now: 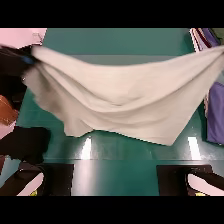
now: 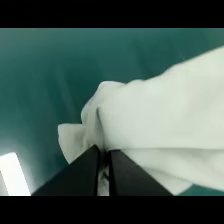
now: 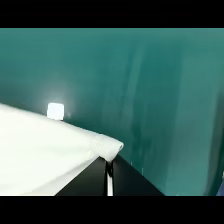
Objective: Fold the shirts.
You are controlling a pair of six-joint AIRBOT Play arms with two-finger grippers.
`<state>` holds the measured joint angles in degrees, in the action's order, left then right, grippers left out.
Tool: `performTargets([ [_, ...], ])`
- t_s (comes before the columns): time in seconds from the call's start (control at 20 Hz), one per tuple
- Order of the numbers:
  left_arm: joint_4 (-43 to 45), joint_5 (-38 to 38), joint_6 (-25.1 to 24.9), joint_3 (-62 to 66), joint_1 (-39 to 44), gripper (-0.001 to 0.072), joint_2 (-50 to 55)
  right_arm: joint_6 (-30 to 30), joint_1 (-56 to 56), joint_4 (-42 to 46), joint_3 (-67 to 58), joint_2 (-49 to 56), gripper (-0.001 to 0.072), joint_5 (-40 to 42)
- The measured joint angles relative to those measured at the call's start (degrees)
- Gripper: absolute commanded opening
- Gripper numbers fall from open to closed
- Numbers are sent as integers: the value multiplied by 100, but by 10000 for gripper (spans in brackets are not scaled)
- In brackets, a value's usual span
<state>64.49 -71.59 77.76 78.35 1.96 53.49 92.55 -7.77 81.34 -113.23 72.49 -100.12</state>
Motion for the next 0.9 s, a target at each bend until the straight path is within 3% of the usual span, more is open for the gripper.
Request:
performTargets([
  [0.15, 7, 601, -4, -684, 0, 31, 920, -101, 0, -264, 321, 1069, 17, 17],
  [0.35, 9, 1766, -9, -791, 0, 31, 2083, -243, 74, -542, 553, 2087, 20, 669],
  [0.4, 2, 2026, -13, -697, 0, 34, 2302, -264, 118, -669, 575, 2232, 59, 876],
  [0.45, 11, 2190, -11, -603, 0, 134, 2465, -271, 181, -813, 599, 2369, 270, 1102],
  [0.5, 46, 2337, -26, -485, 0, 441, 2592, -295, 267, -990, 610, 2448, 412, 1281],
  [0.55, 72, 2485, -26, -354, 0, 569, 2673, -321, 365, -1207, 616, 2483, 411, 1436],
  [0.7, 168, 2356, -24, 151, -133, 543, 2811, -450, 750, -1882, 636, 2490, 409, 1600],
  [0.9, 238, 1255, -22, 577, -627, 543, 2800, -743, 1163, -2356, 813, 2070, 408, 1309],
])
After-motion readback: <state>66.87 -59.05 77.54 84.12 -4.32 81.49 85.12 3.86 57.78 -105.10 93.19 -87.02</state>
